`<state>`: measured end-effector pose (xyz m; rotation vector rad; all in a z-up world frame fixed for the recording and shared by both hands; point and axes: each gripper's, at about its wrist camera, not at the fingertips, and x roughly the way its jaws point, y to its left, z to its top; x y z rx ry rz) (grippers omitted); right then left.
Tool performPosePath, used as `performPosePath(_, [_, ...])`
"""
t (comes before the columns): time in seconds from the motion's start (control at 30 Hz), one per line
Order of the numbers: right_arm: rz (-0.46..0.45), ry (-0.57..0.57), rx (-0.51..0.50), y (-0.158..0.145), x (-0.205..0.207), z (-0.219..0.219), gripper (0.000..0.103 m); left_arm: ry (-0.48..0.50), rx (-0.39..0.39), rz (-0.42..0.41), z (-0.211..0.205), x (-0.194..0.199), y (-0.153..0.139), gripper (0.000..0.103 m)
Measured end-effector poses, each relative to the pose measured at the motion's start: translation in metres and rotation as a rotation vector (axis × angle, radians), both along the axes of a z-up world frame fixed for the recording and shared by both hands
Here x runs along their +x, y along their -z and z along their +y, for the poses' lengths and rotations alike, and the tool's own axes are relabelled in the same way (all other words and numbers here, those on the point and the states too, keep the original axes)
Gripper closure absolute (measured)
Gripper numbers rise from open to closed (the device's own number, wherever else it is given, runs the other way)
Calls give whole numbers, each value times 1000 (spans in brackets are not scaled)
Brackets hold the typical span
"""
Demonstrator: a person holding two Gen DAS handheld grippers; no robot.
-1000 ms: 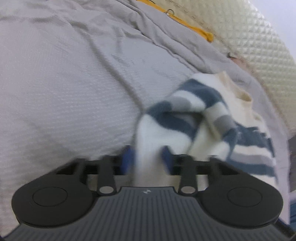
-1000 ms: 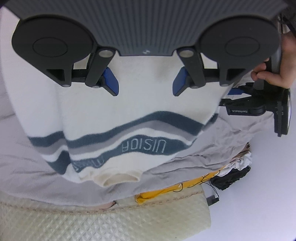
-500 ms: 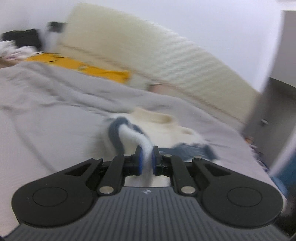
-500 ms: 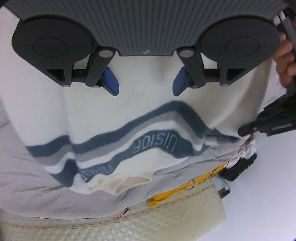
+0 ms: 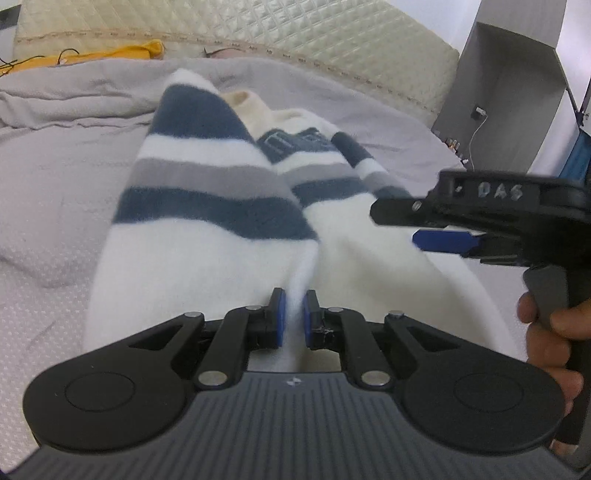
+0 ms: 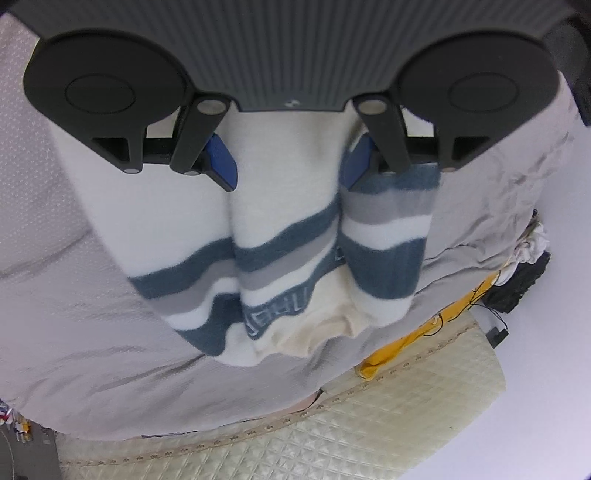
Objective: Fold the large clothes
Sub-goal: 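Open the left gripper to release the sleeve onto the sweater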
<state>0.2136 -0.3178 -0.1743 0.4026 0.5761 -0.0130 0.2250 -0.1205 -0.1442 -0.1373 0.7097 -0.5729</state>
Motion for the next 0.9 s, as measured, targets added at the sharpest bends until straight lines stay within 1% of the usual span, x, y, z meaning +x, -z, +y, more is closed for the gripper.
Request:
performPosePath(0.1, [5,-6,-28,0,3,4,35,-19,-67,32,11,-6,-7,88])
performPosePath(0.13, [6,-8,-35,0,3,5,35,-25,-93,54,16,-9,-10,81])
performPosePath(0.17, [8,-9,-42,0,3,7,34,-30,-120,71,27,-14,-13,68])
performPosePath(0.2, [8,-11,-46,0,3,6,34,-39,-148,84,33,-19,-16,61])
performPosePath(0.23, [8,-12,-50,0,2,7,34,-55,-176,92,42,-27,-20,52])
performPosePath(0.27, [8,-12,-53,0,1,7,34,-72,-200,98,48,-33,-24,49])
performPosePath(0.33, [11,-14,-61,1,-2,8,34,-102,-252,123,63,-52,-34,48])
performPosePath(0.43, [12,-17,-86,1,-6,11,35,-181,-359,184,89,-77,-39,40])
performPosePath(0.5, [18,-16,-93,2,-11,13,35,-231,-419,222,103,-96,-38,40])
performPosePath(0.6, [19,-16,-98,1,-19,16,35,-284,-466,245,116,-117,-40,40])
performPosePath(0.77, [18,-39,-110,0,-37,20,35,-390,-522,268,134,-134,-43,32])
performPosePath(0.83, [20,-46,-110,1,-42,22,35,-439,-550,301,142,-137,-38,29])
performPosePath(0.9, [20,-47,-105,1,-44,22,35,-480,-593,342,151,-137,-27,27])
